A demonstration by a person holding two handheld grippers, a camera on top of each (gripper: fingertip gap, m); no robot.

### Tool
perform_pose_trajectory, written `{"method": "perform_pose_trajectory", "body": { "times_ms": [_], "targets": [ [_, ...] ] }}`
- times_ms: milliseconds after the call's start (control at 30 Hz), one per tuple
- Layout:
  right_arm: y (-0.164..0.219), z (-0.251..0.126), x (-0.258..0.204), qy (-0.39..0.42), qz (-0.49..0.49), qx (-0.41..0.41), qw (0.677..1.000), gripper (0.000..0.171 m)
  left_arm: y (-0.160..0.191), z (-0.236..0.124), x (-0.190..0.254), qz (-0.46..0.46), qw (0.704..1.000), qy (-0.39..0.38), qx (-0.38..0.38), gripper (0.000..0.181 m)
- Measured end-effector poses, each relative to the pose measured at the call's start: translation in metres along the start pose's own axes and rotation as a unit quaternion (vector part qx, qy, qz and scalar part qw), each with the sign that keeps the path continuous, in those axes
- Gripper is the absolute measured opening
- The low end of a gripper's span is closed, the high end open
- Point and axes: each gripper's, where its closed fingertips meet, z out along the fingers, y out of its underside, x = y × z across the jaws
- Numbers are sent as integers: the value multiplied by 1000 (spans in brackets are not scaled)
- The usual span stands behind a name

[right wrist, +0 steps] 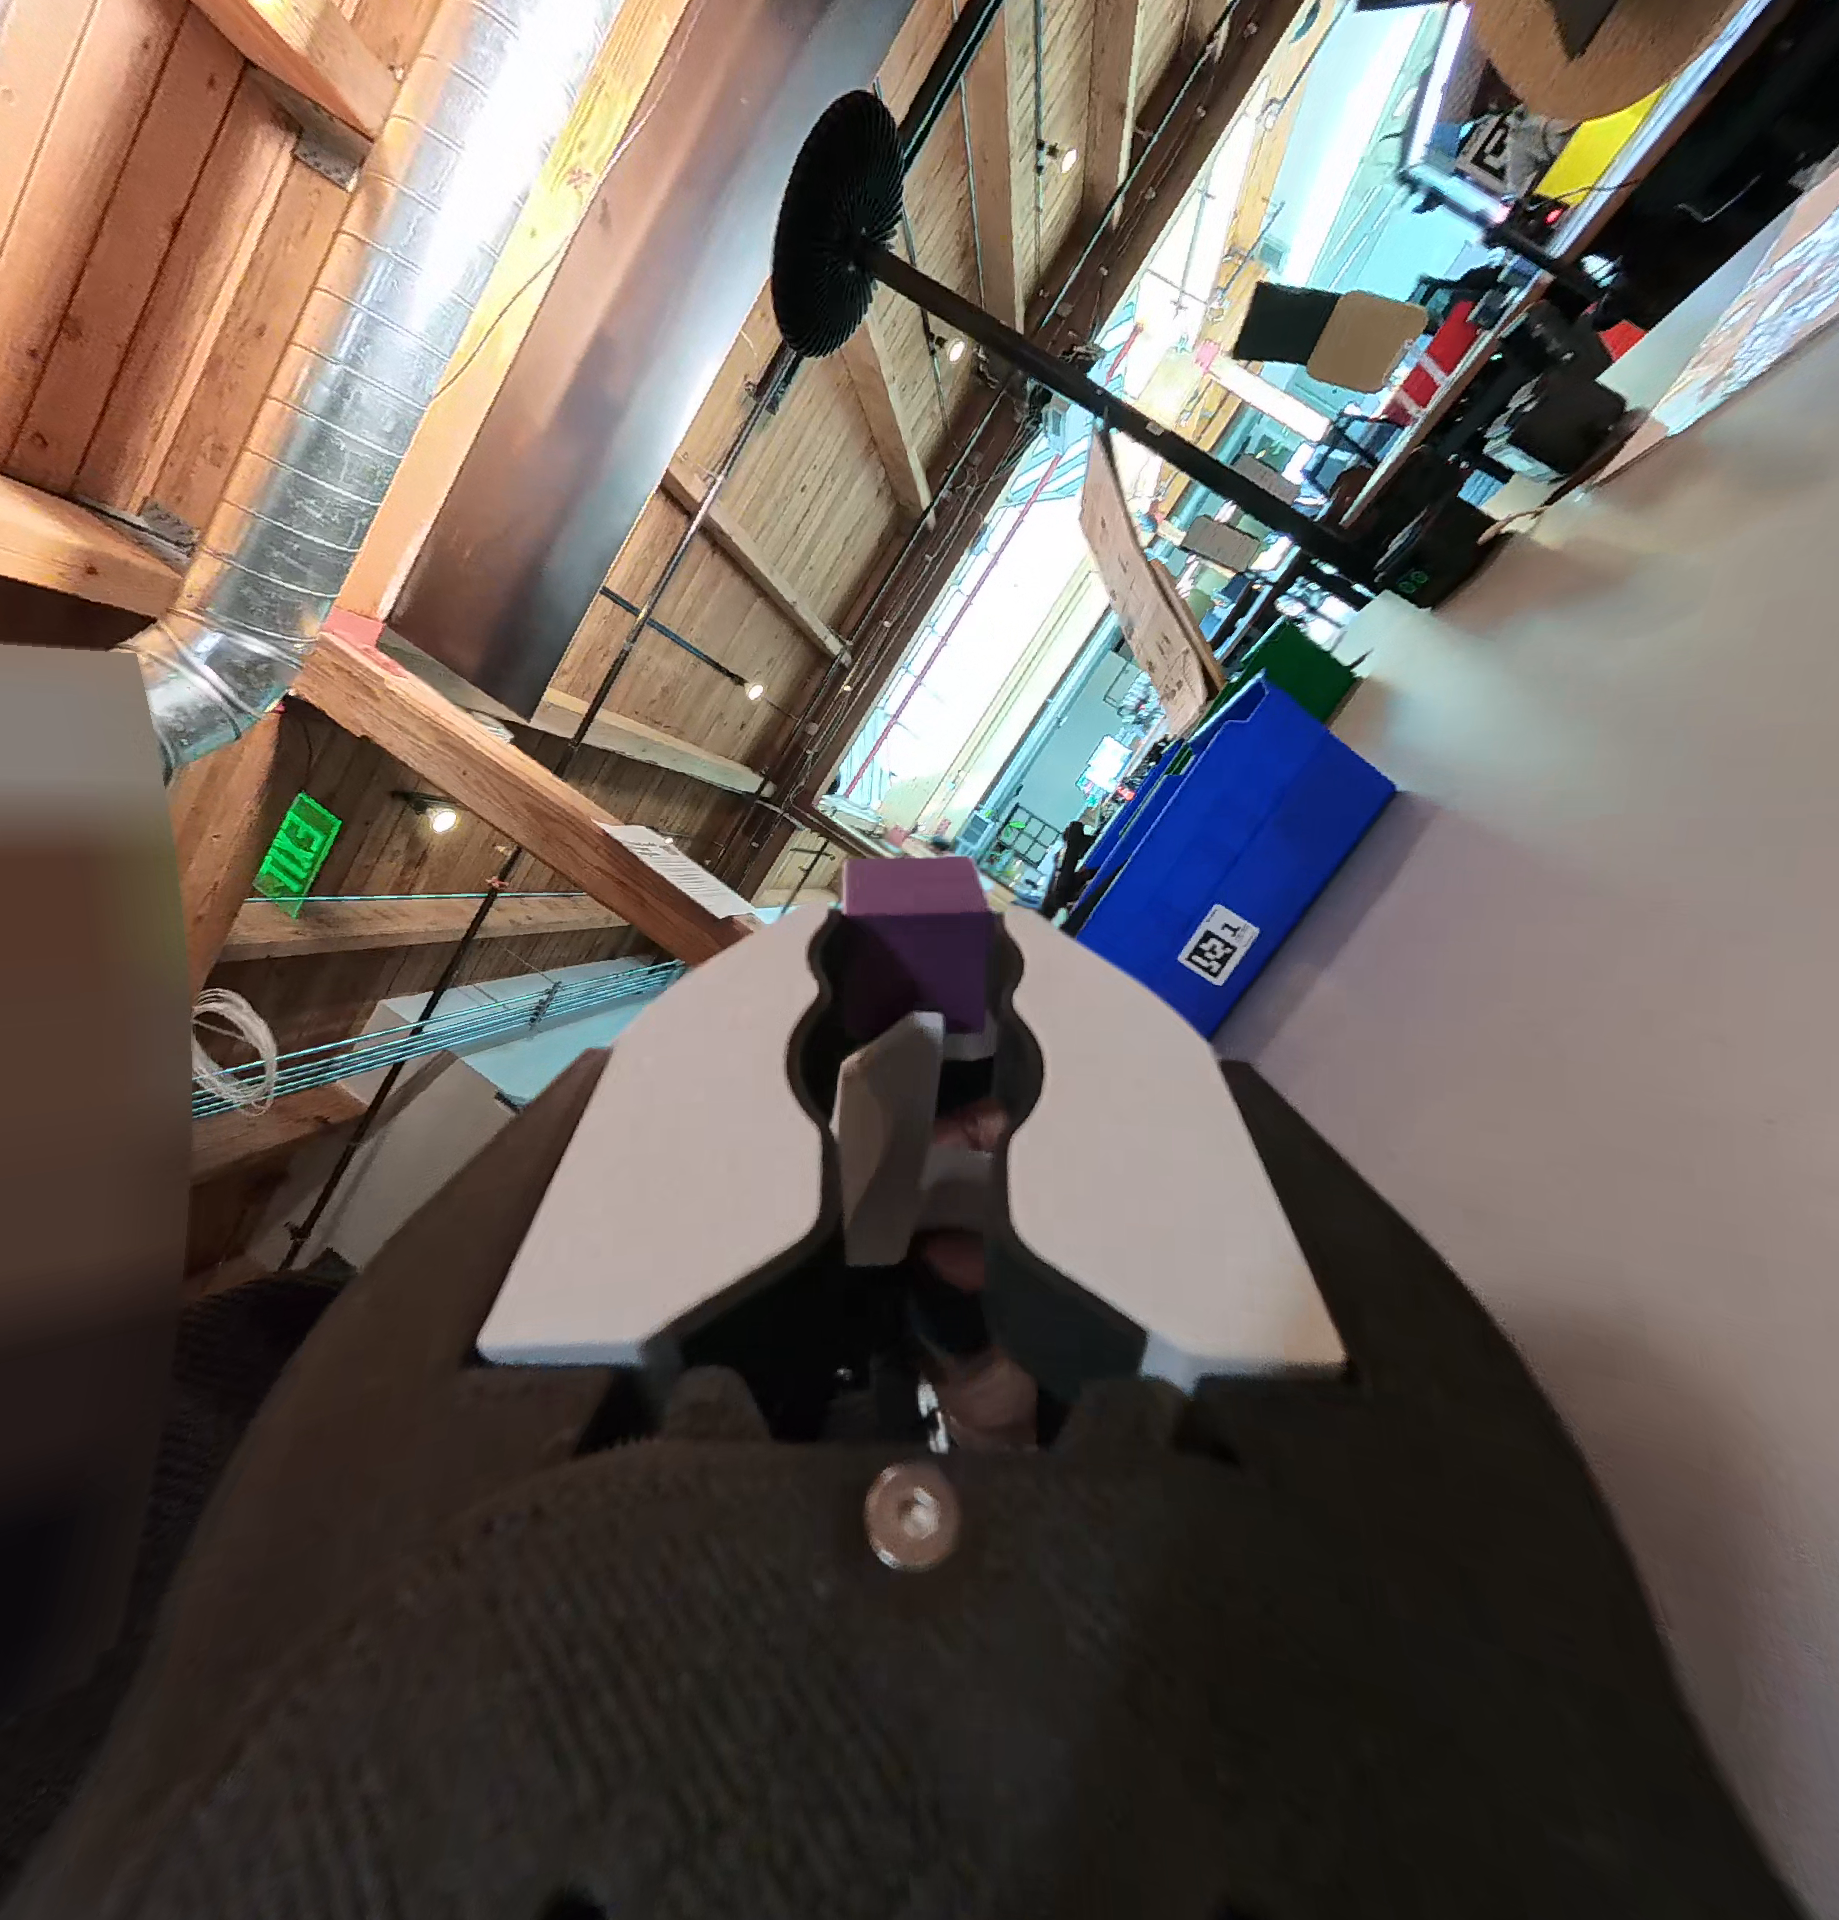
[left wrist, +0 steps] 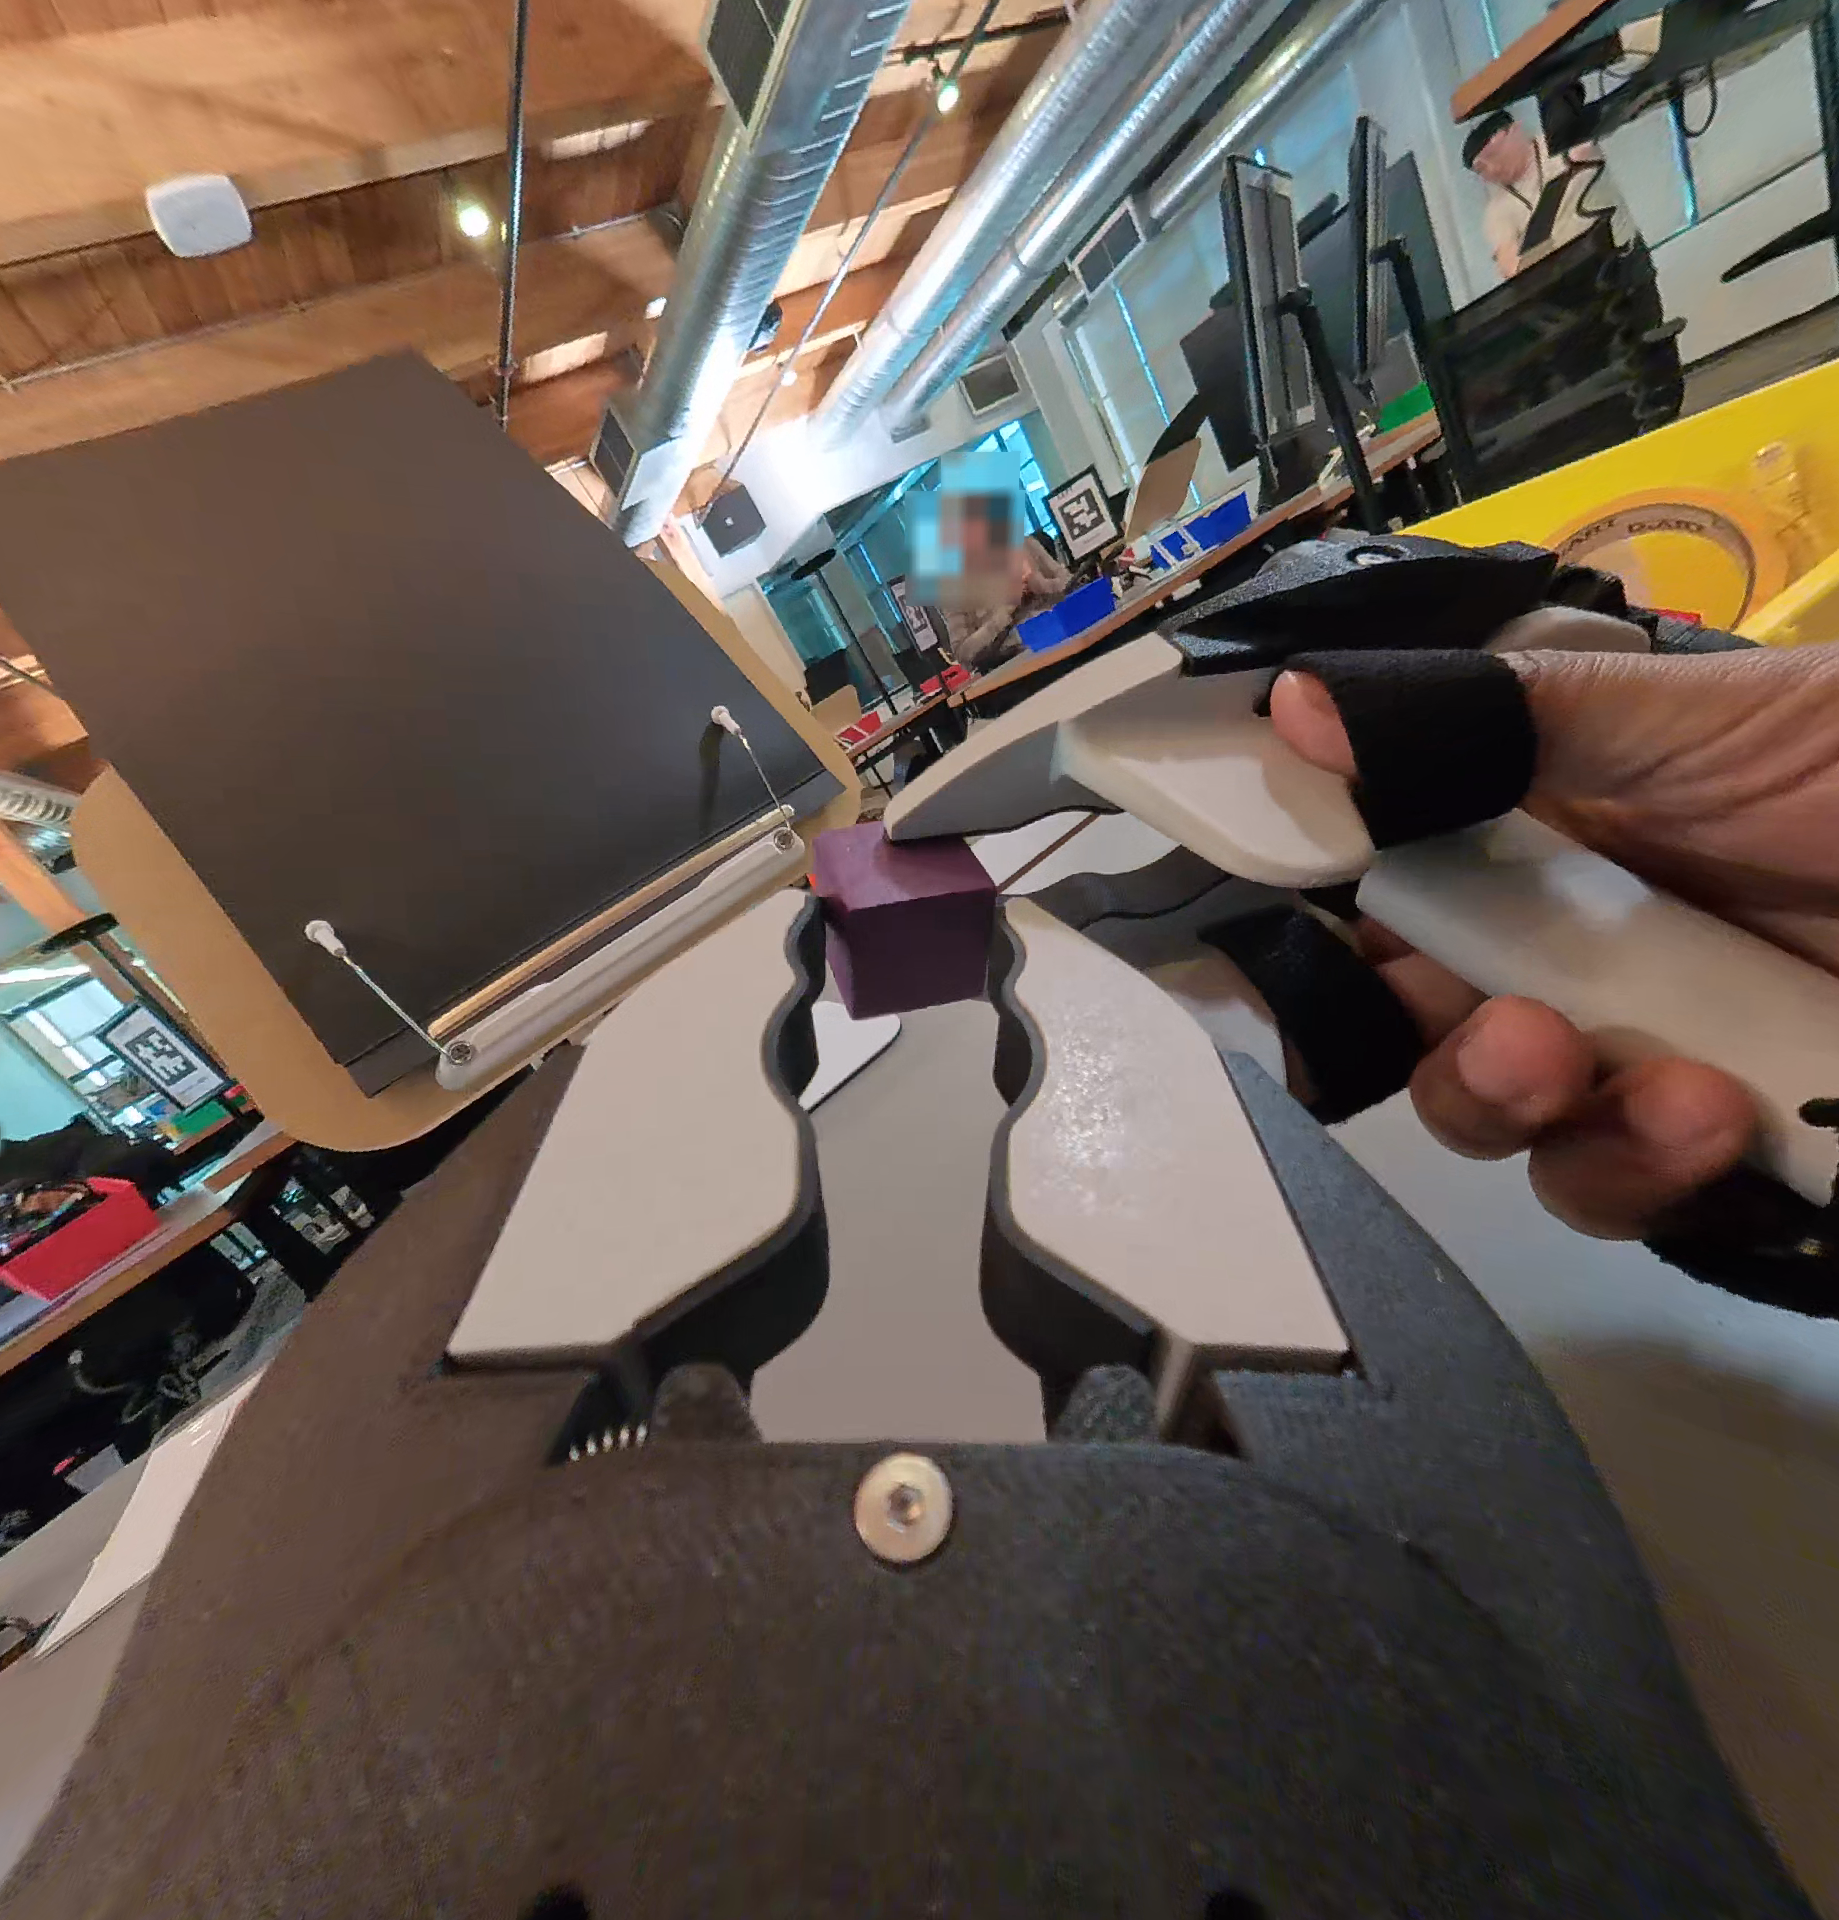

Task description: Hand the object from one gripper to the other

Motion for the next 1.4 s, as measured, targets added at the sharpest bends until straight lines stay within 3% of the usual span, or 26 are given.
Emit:
{"method": "perform_pose_trajectory", "body": {
  "times_ms": [267, 400, 500, 567, 633, 800, 833, 867, 967, 1100, 1300, 1400],
  "targets": [
    [-17, -7, -11, -3, -85, 14, 996, 60, -8, -2, -3, -55, 998, 34, 18, 29],
    [-25, -16, -8, 46, -235, -23, 970, 65, 4, 1, -11, -176, 982, 66, -8, 30],
    [-20, -21, -2, 73, -355, -72, 929, 66, 12, 1, -20, -310, 946, 98, -14, 31],
    [-18, -22, -2, 76, -424, -86, 898, 65, 20, 2, -23, -417, 899, 135, -25, 31],
    [-13, -21, -4, 70, -479, -100, 869, 64, 26, 2, -20, -524, 829, 190, -32, 31],
    [14, -16, 1, 65, -582, -166, 793, 62, 15, -7, -10, -745, 570, 347, 0, 30],
    [18, -15, 3, 67, -594, -176, 782, 61, 11, -10, -6, -762, 528, 375, 0, 30],
    [21, -15, 4, 68, -603, -183, 774, 61, 11, -10, -1, -769, 510, 385, -7, 30],
    [28, -13, 3, 63, -618, -193, 759, 54, 5, -14, 17, -757, 498, 421, -31, 31],
    [29, -14, -2, 60, -641, -188, 742, 28, -2, -18, 20, -751, 490, 442, -27, 30],
    [28, -14, -9, 49, -644, -179, 742, 27, -9, -20, 19, -747, 486, 453, -13, 31],
    [25, -15, -6, 65, -649, -181, 736, 27, -5, -16, 17, -740, 513, 434, -12, 29]
  ]
}}
